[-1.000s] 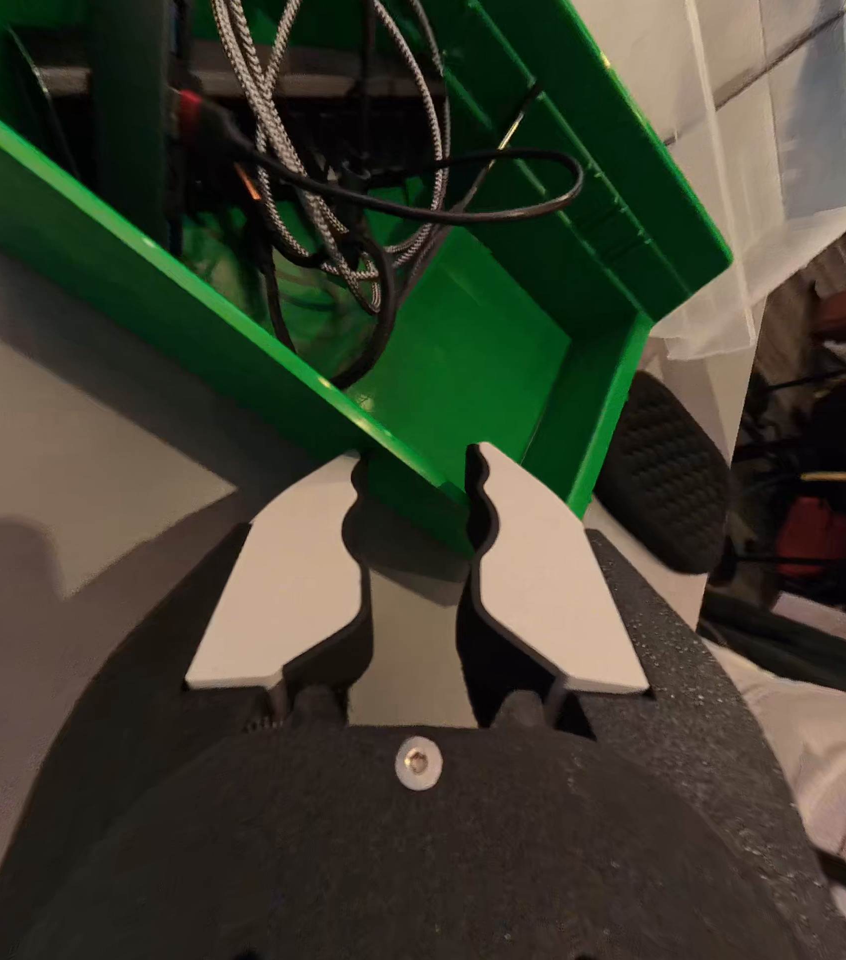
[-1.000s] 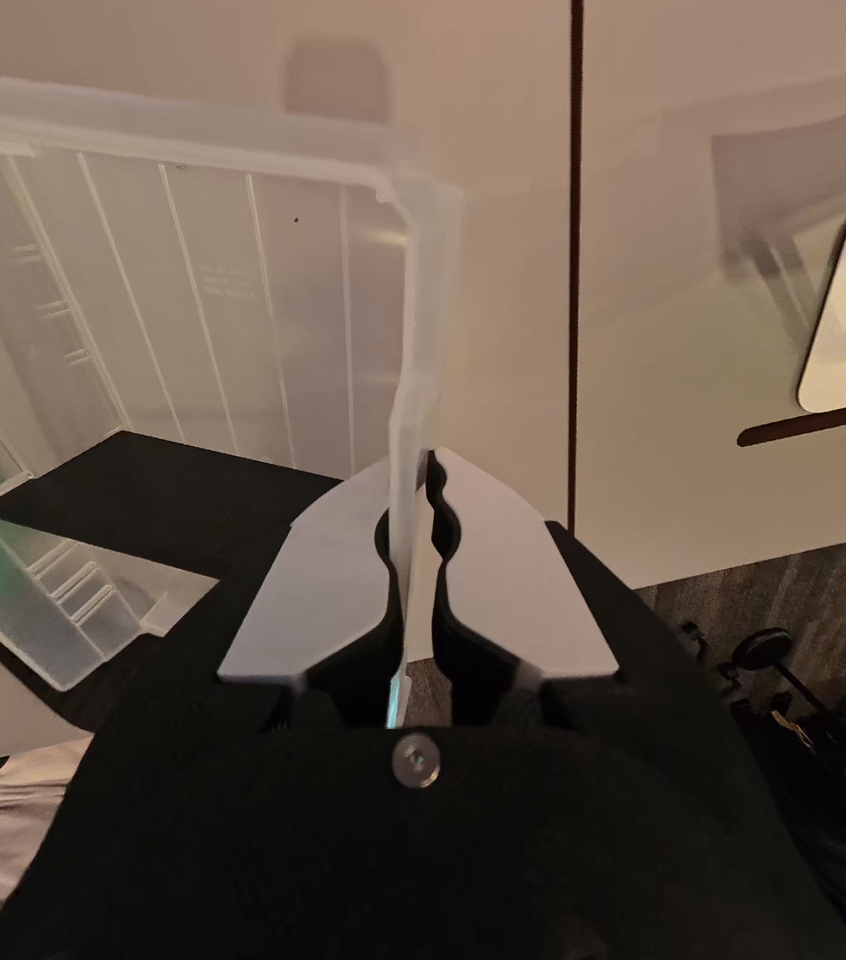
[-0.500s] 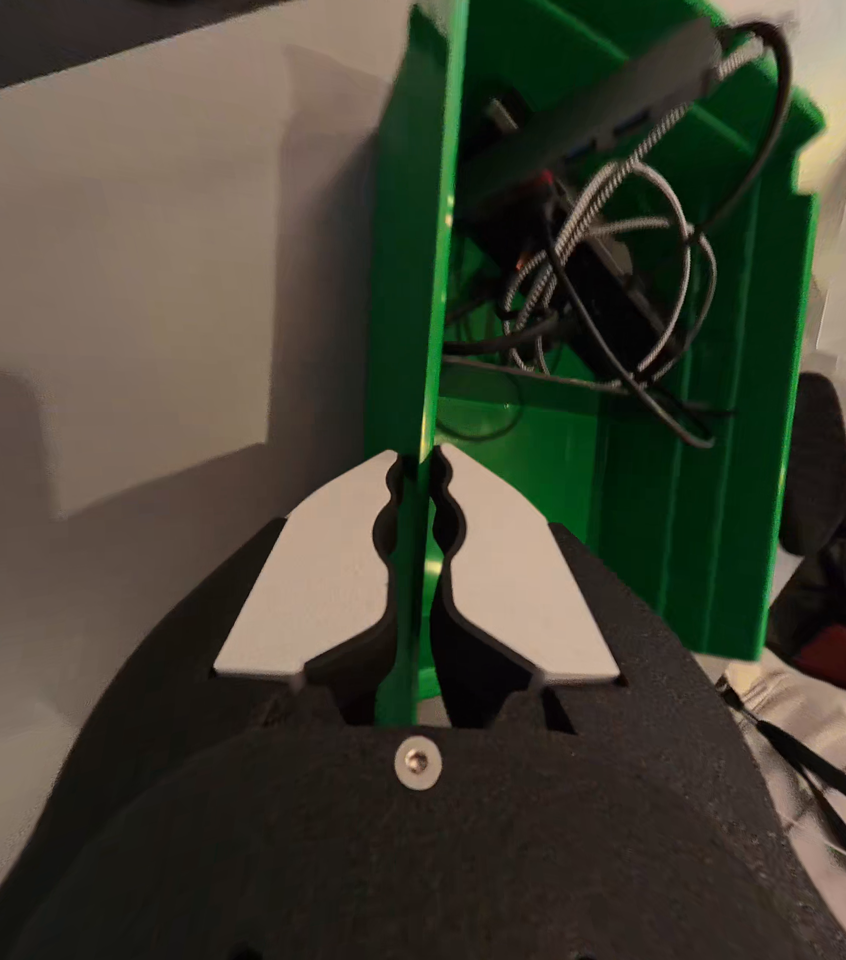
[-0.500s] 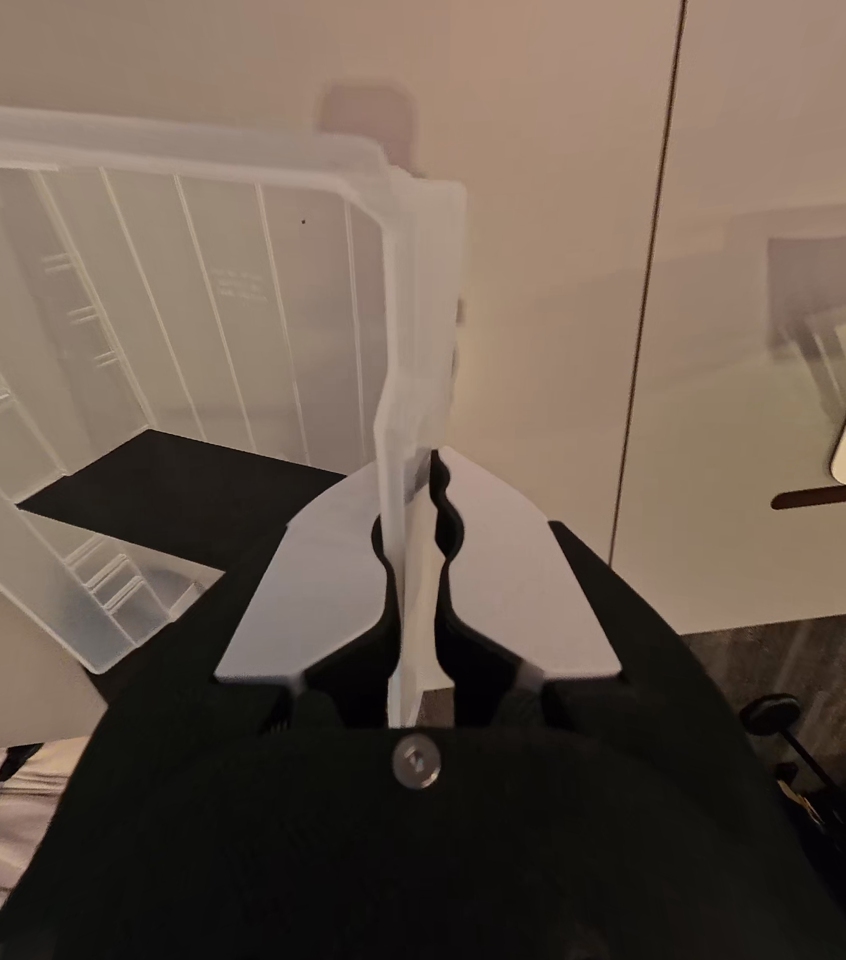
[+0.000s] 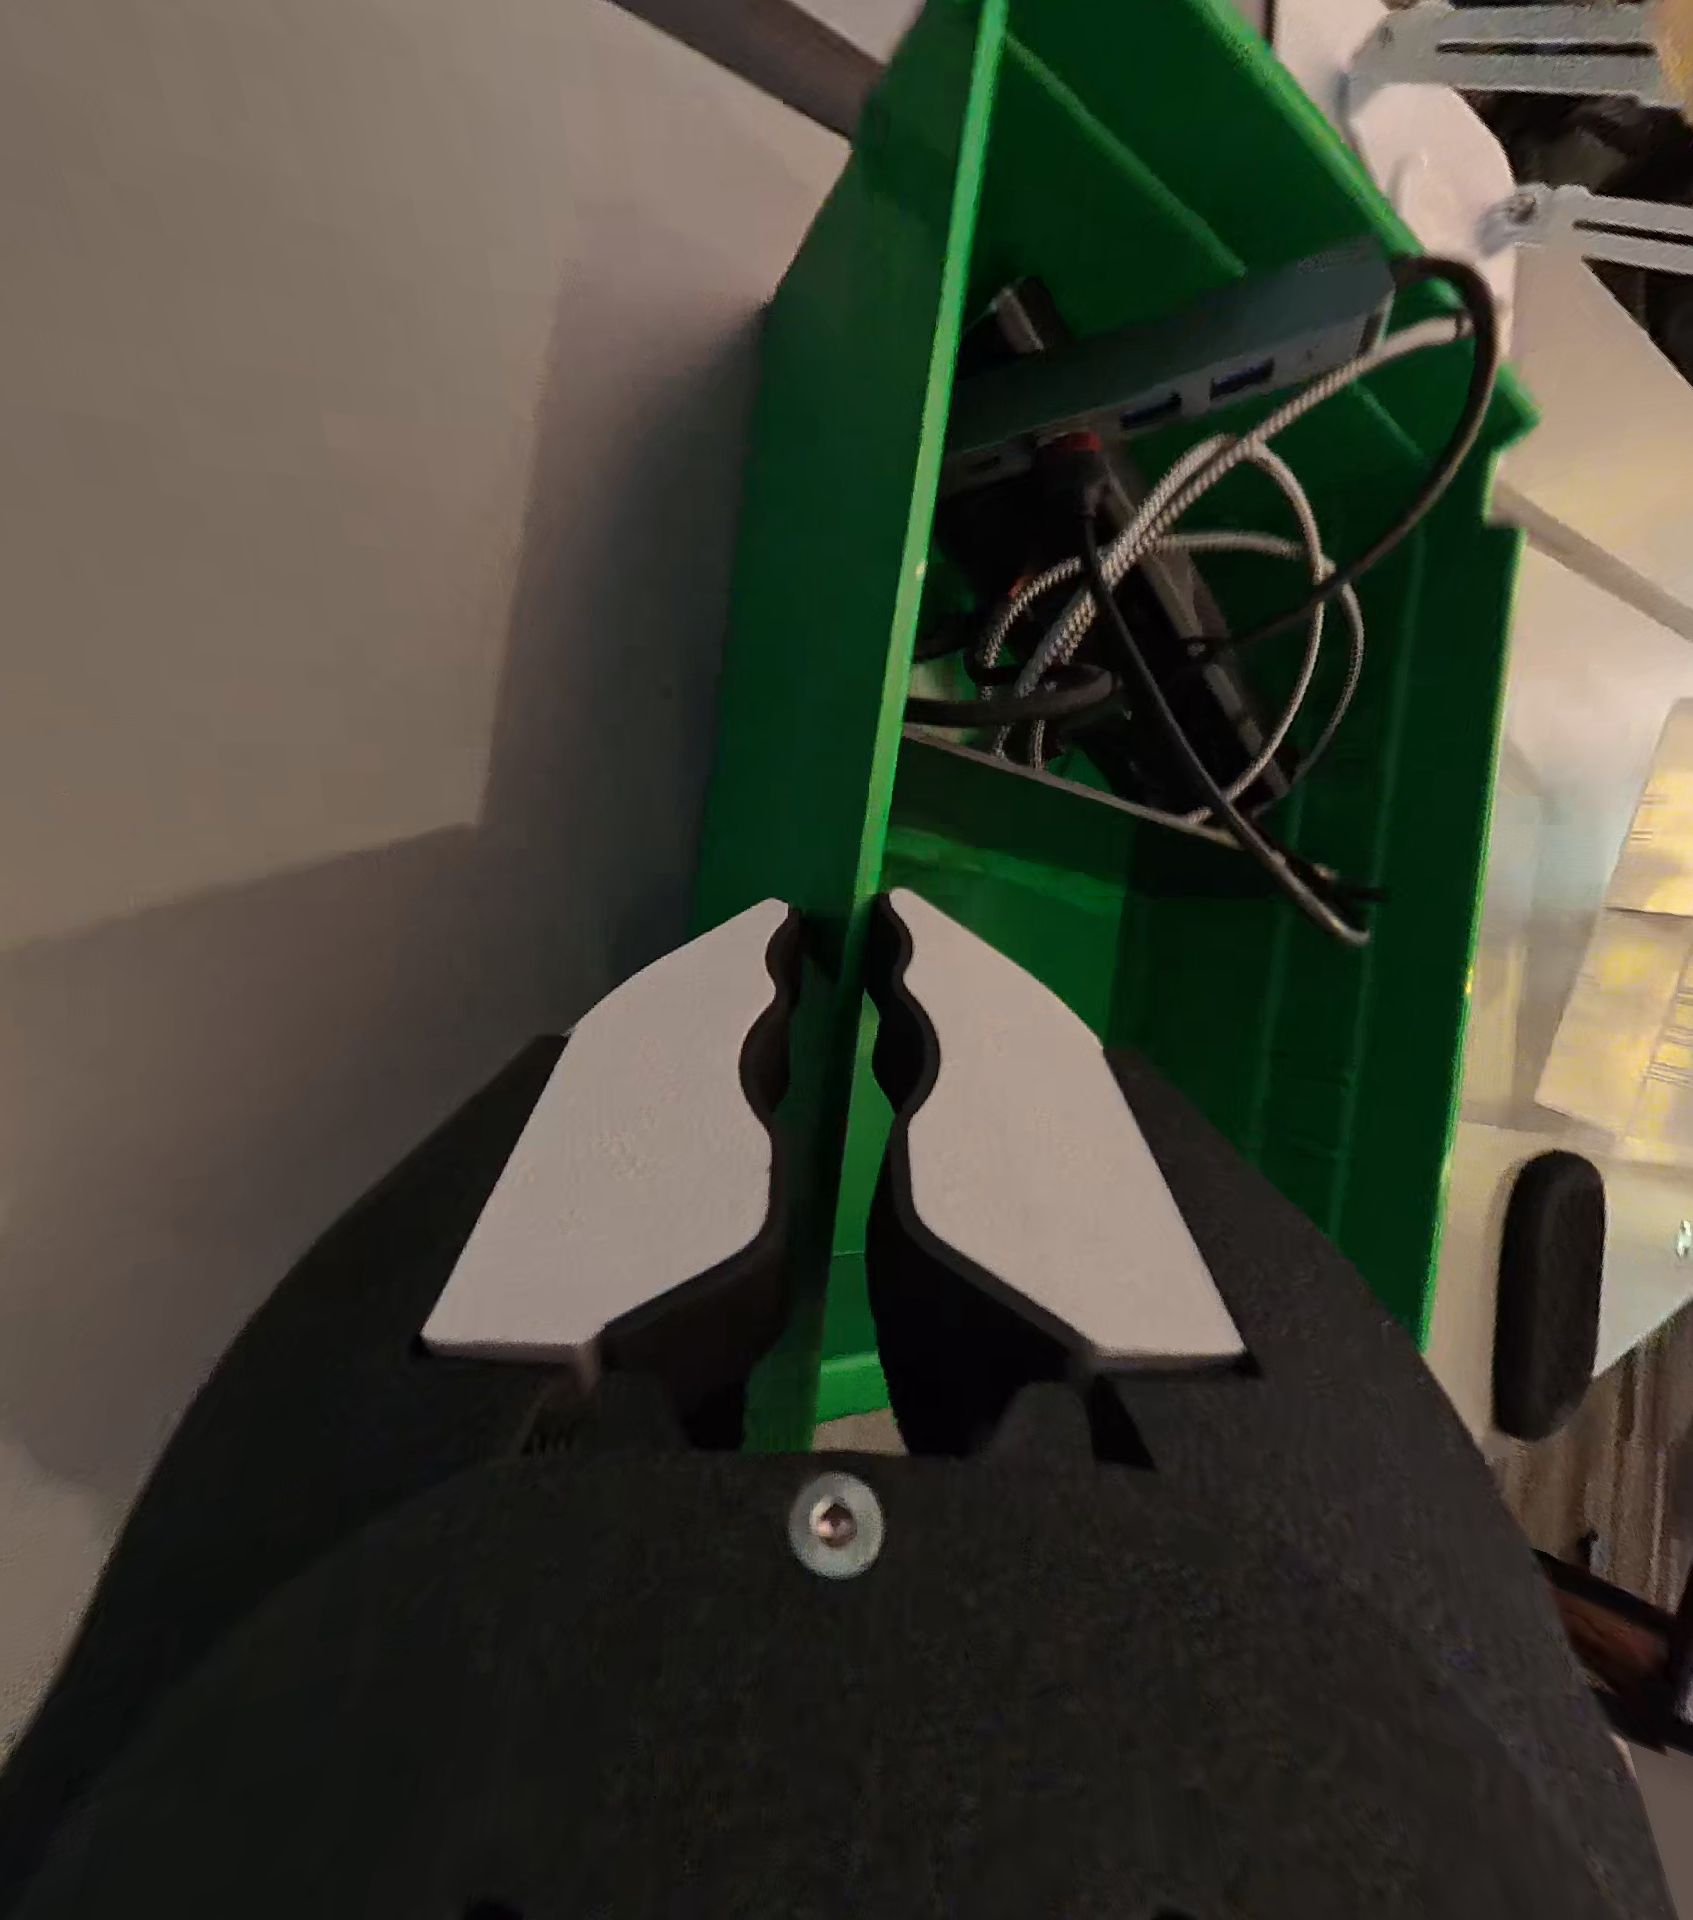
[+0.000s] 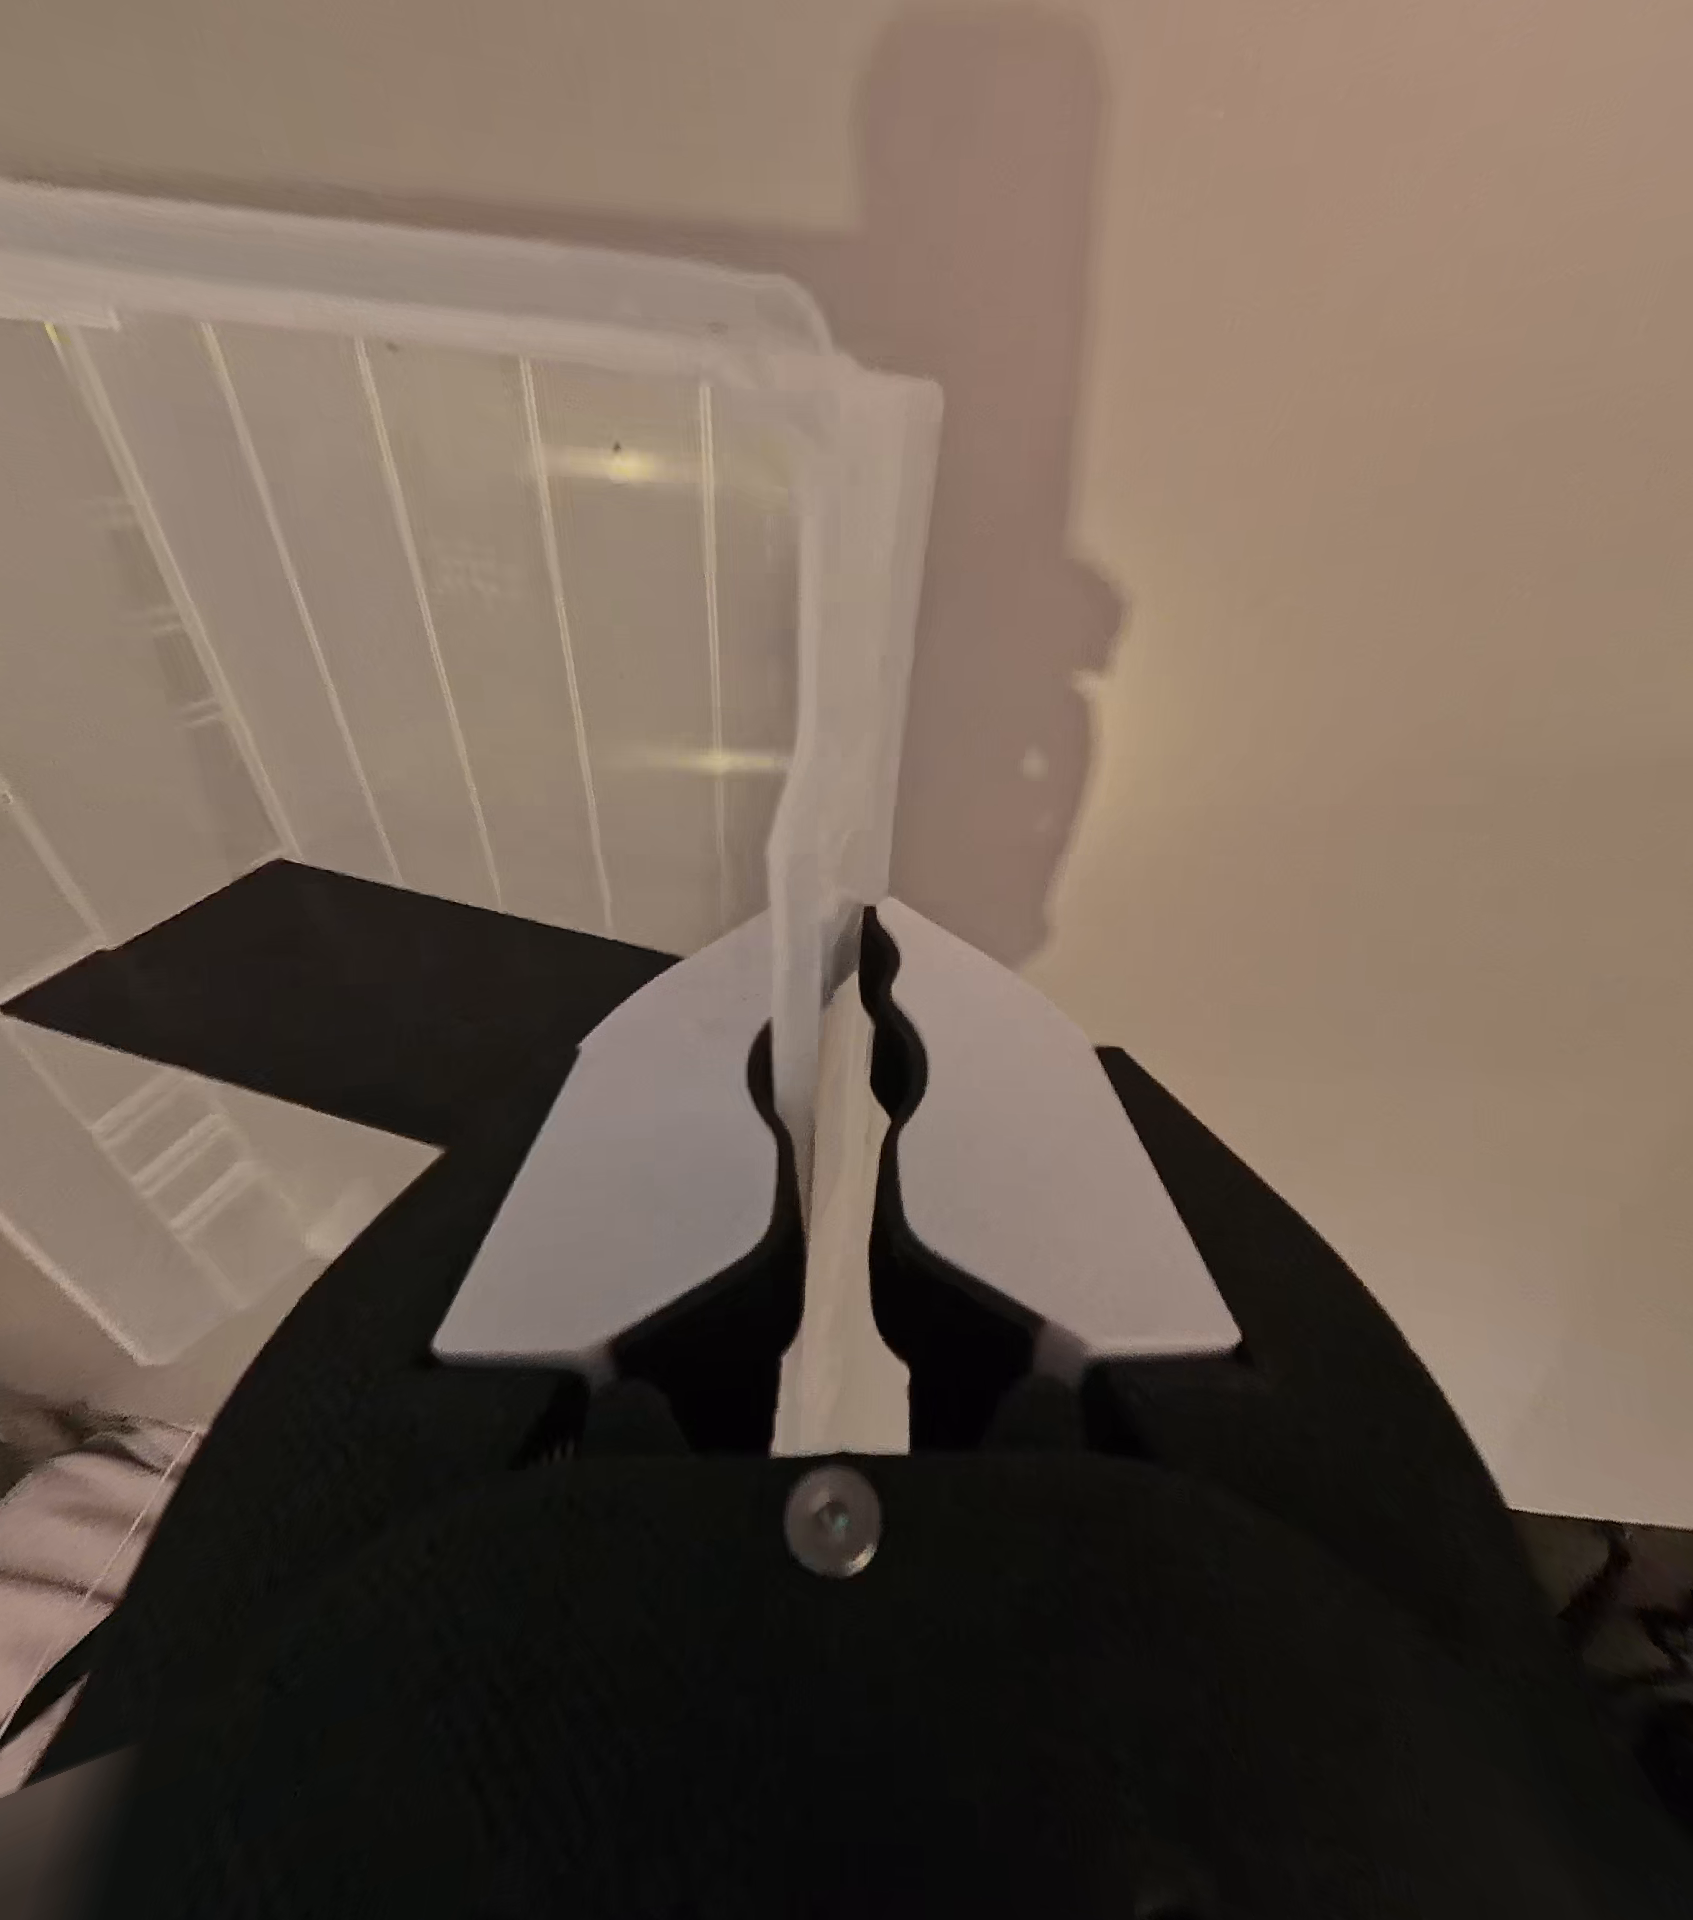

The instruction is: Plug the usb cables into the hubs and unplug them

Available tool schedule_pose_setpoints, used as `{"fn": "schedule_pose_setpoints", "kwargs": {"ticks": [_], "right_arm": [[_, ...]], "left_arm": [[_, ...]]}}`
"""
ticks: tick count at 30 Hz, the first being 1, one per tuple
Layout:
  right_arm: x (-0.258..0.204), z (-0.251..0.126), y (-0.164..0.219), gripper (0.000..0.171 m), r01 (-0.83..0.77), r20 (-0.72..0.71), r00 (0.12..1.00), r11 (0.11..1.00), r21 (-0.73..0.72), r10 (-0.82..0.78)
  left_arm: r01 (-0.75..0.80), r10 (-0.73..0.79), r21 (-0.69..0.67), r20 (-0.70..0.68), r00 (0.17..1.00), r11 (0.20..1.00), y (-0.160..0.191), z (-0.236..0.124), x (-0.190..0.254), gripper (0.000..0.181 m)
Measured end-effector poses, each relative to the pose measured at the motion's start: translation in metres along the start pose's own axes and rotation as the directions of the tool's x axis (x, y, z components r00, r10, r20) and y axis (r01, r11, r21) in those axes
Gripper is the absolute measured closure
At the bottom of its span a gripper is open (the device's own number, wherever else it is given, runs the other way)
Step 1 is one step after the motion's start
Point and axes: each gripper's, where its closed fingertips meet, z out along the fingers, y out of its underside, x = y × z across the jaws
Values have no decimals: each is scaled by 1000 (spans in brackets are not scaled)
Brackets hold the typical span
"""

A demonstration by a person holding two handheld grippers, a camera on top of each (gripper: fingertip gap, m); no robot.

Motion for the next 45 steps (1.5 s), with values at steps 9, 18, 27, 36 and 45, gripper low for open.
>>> {"fn": "schedule_pose_setpoints", "kwargs": {"ticks": [9,18,27,36,45], "right_arm": [[-3,48,-16,165,0,25,1000,998,-62,1],[22,52,-32,165,44,-59,997,998,-34,-46],[26,52,-34,164,133,-46,990,991,21,-131],[23,51,-25,163,193,-44,981,980,56,-191],[22,52,-26,162,314,-72,948,949,37,-311]], "left_arm": [[-49,49,0,93,994,999,11,-26,-30,172],[-157,161,-40,126,979,987,12,-27,-31,173],[-196,205,-73,152,967,978,23,-35,-34,174],[-110,119,-71,141,983,991,22,-33,-34,174],[-99,105,-57,124,987,993,20,-33,-34,173]]}}
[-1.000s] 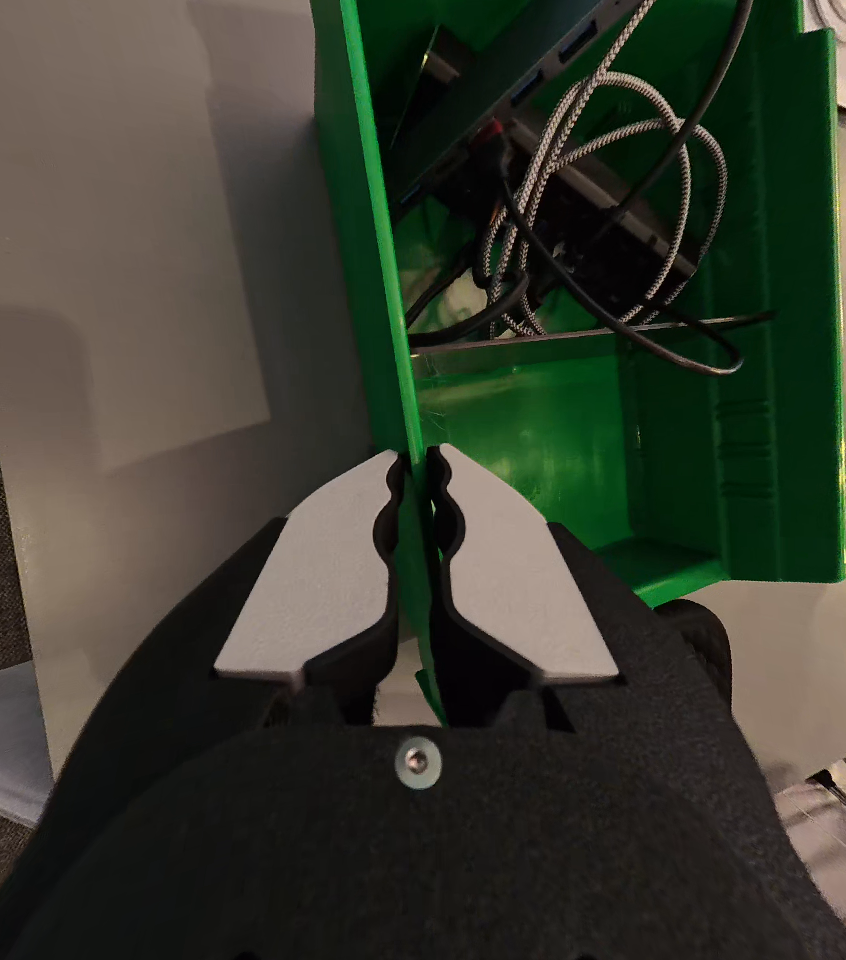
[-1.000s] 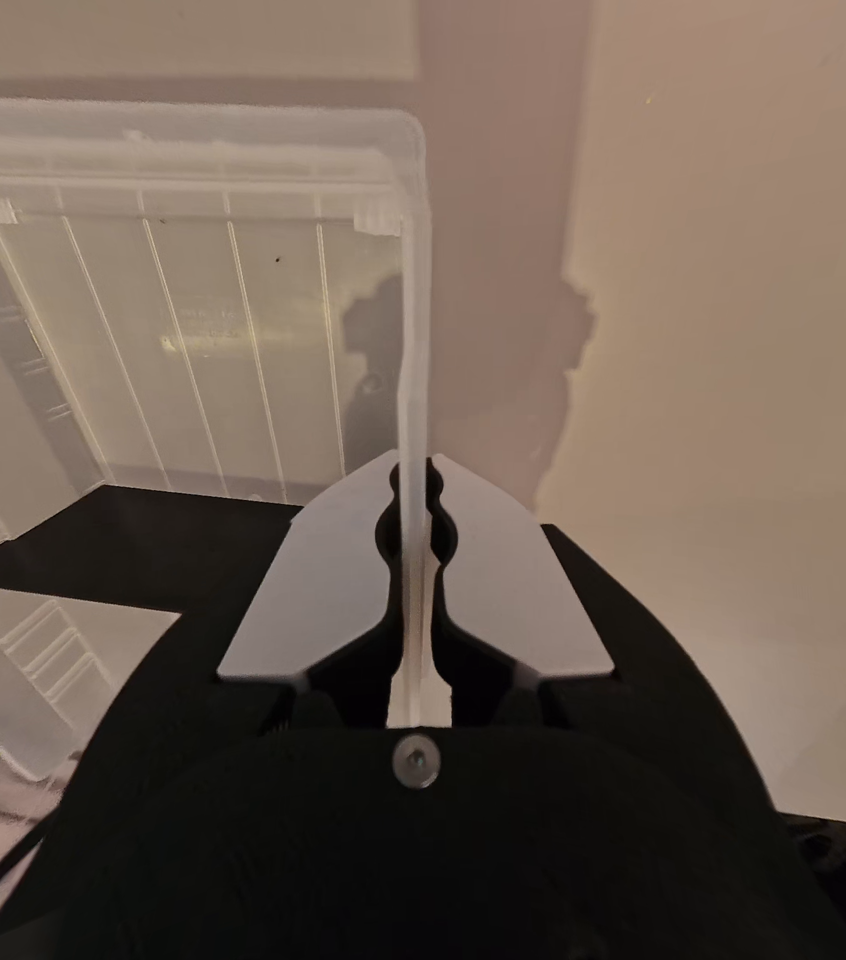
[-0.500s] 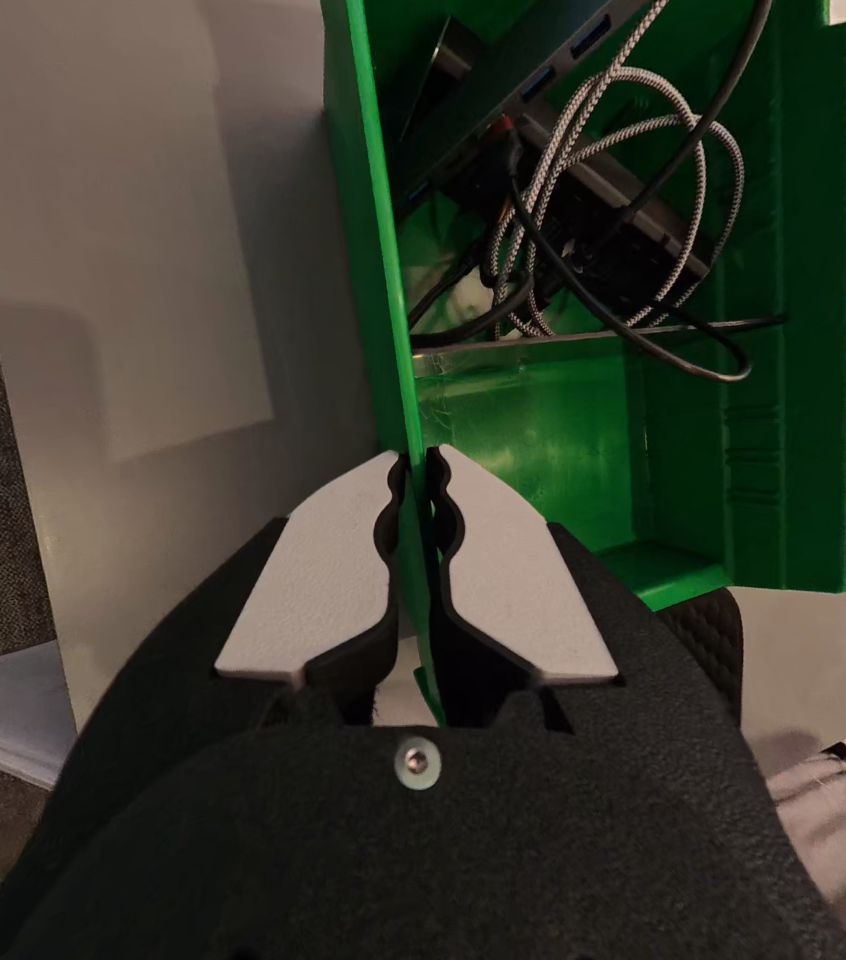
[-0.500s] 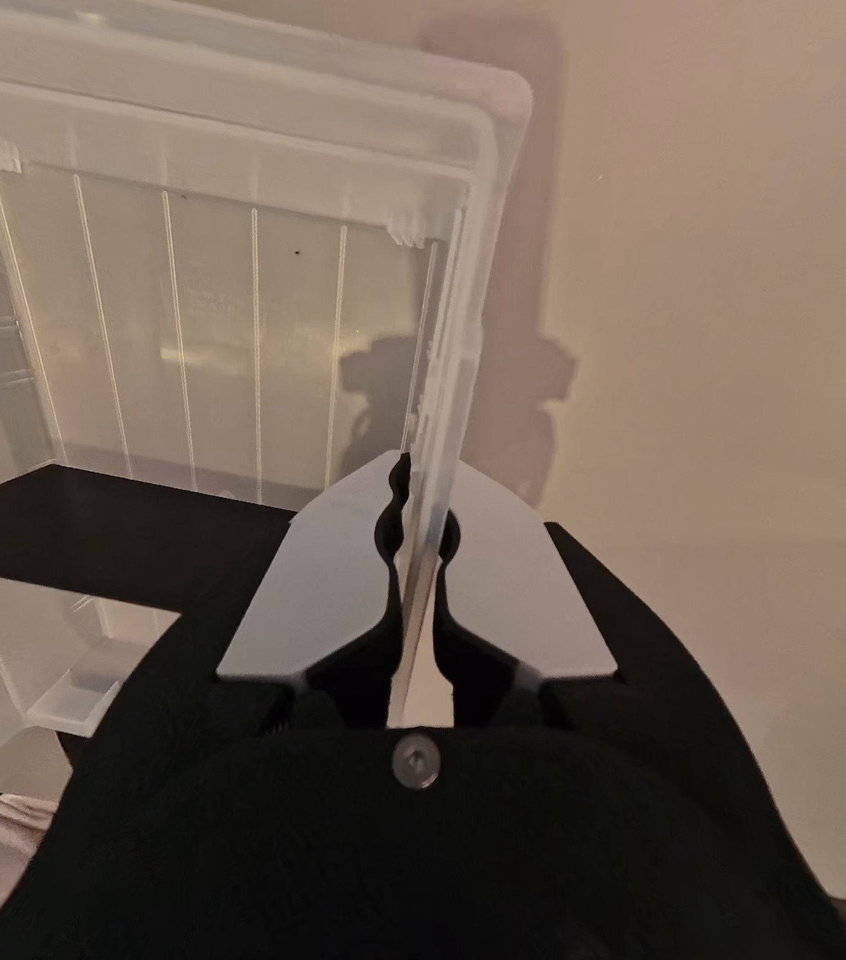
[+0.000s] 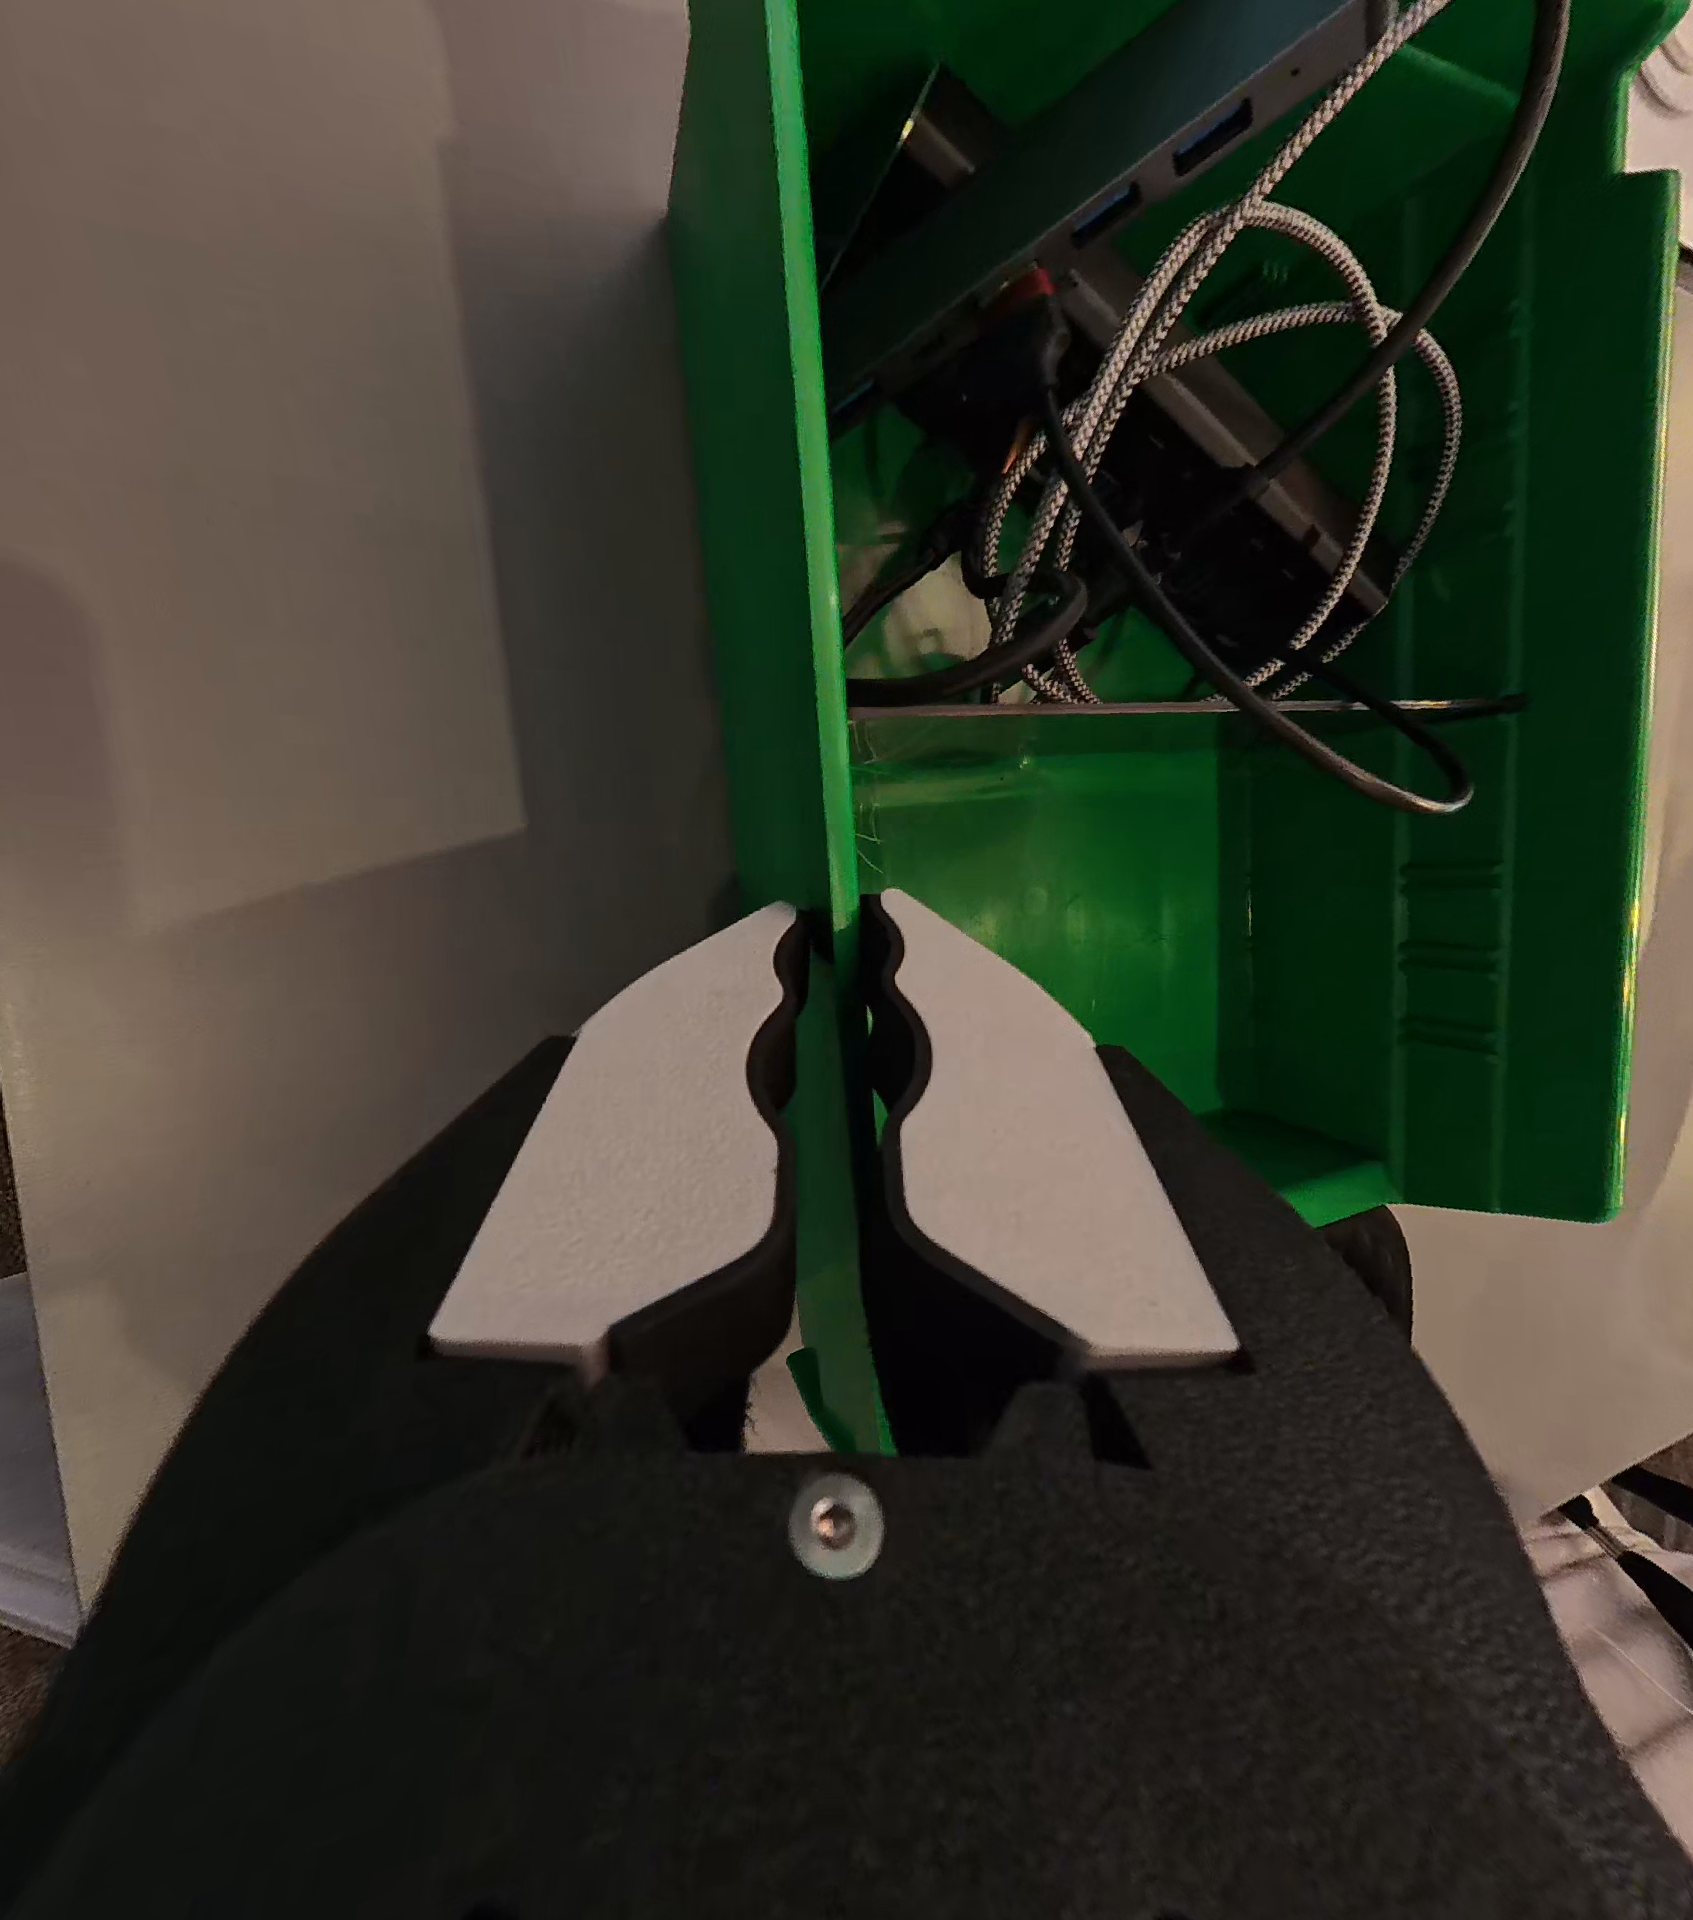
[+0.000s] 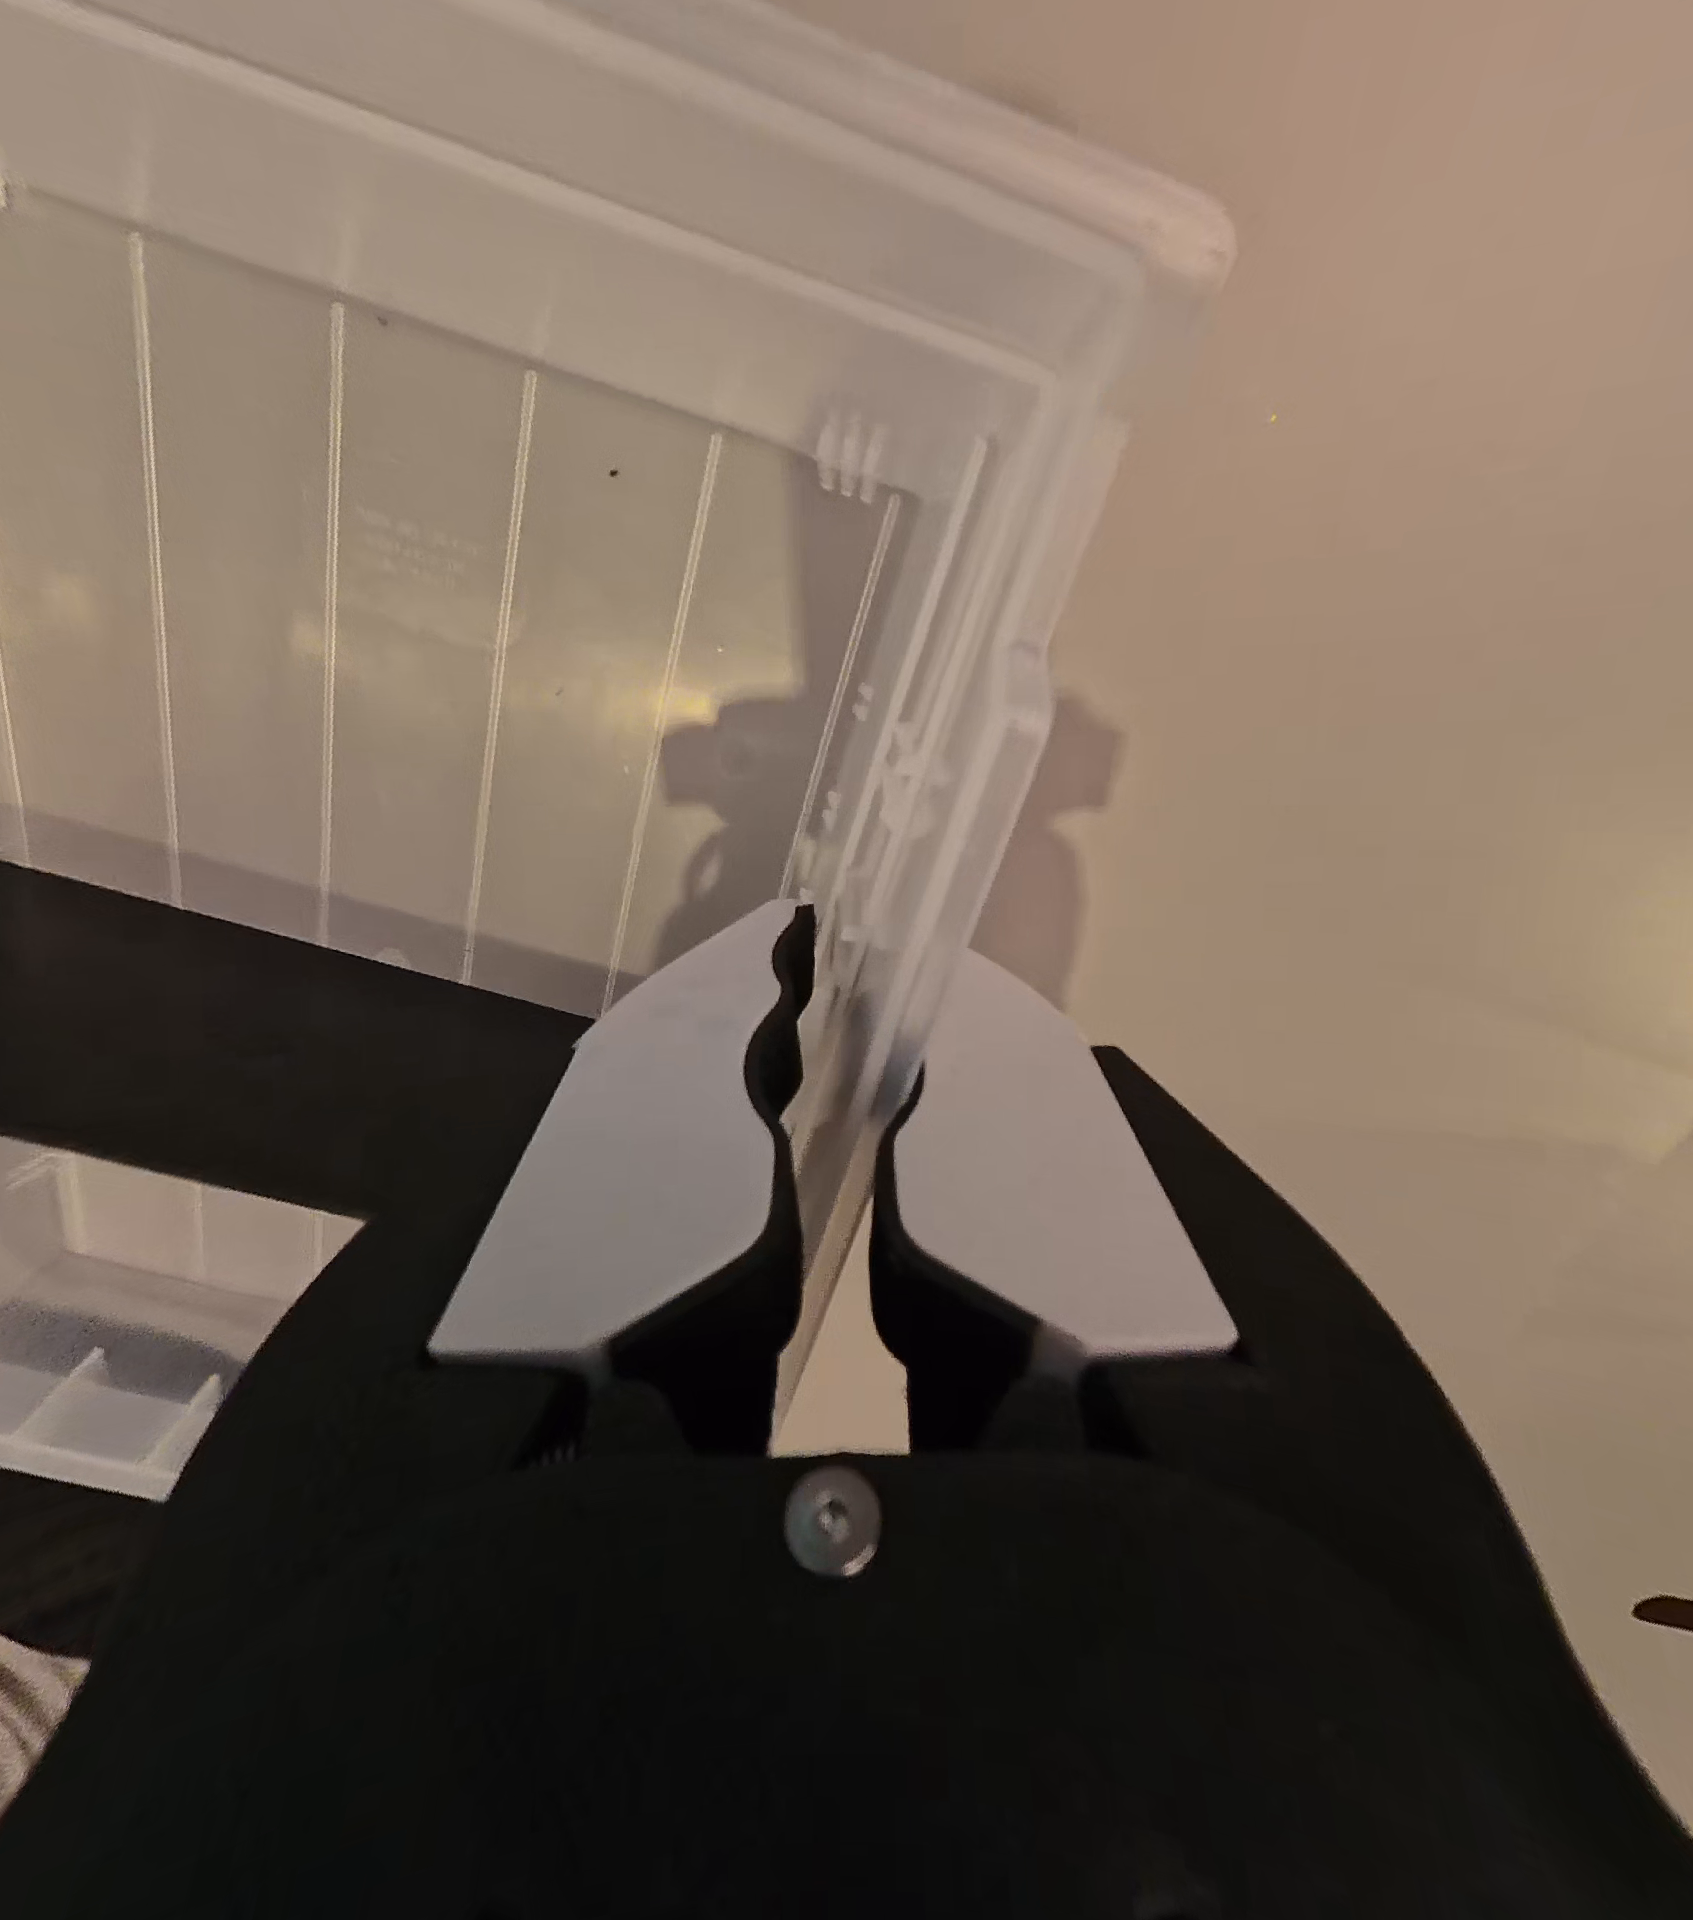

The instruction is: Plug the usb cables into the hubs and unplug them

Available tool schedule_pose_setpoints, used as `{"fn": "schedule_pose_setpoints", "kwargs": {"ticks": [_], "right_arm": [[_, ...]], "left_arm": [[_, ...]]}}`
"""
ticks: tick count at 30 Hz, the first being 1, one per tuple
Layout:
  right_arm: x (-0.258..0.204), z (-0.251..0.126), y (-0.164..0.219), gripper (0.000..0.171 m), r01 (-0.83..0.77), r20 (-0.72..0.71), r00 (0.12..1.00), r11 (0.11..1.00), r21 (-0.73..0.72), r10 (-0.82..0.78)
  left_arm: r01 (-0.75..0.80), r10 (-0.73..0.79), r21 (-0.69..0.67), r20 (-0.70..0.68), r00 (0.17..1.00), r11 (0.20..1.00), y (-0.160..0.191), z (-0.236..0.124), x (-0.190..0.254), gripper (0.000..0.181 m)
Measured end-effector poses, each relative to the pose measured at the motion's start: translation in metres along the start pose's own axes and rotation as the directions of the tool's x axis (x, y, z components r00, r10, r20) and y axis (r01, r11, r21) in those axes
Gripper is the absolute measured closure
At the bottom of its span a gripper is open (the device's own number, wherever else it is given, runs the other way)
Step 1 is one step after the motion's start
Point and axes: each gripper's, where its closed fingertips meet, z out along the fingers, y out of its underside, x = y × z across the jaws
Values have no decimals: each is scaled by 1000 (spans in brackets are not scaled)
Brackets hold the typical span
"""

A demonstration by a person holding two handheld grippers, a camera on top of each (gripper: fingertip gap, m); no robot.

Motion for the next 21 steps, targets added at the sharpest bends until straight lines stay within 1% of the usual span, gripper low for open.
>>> {"fn": "schedule_pose_setpoints", "kwargs": {"ticks": [3,6,7,9,10,12,14,15,16,17,18,20,21], "right_arm": [[-1,0,-1,162,-17,-9,1000,1000,-13,17],[0,0,-1,161,-37,-13,999,999,7,37],[1,1,0,157,-35,-26,999,999,15,36],[6,-2,2,143,-25,-71,997,999,28,27],[8,-6,0,140,-25,-95,995,998,53,30],[7,-21,-8,137,-18,-117,993,990,138,35],[9,-44,-17,130,-5,-169,985,972,236,46],[10,-61,-24,128,19,-216,975,954,300,49],[7,-81,-32,126,51,-256,965,925,377,51],[-1,-103,-42,124,84,-277,959,879,469,56],[-14,-127,-53,122,117,-282,957,811,574,62],[-56,-180,-70,120,167,-247,968,619,767,46],[-81,-204,-74,121,177,-221,975,515,839,26]], "left_arm": [[5,-5,10,-1,1000,1000,-1,0,-1,173],[38,-37,23,-24,999,999,-2,0,-1,173],[44,-43,28,-32,999,999,-3,-1,0,172],[53,-51,58,-33,998,997,-7,-6,0,172],[60,-57,98,-32,998,993,-13,-11,1,174],[62,-60,198,-16,998,978,-28,-29,5,172],[3,-5,319,5,1000,948,-46,-50,16,171],[-46,39,383,25,999,923,-56,-61,23,166],[-97,86,443,44,995,891,-66,-71,33,161],[-154,143,495,60,988,855,-76,-79,45,161],[-211,203,538,75,976,816,-85,-83,58,158],[-295,264,591,141,954,751,-101,-79,75,143],[-346,287,592,194,938,728,-109,-73,79,145]]}}
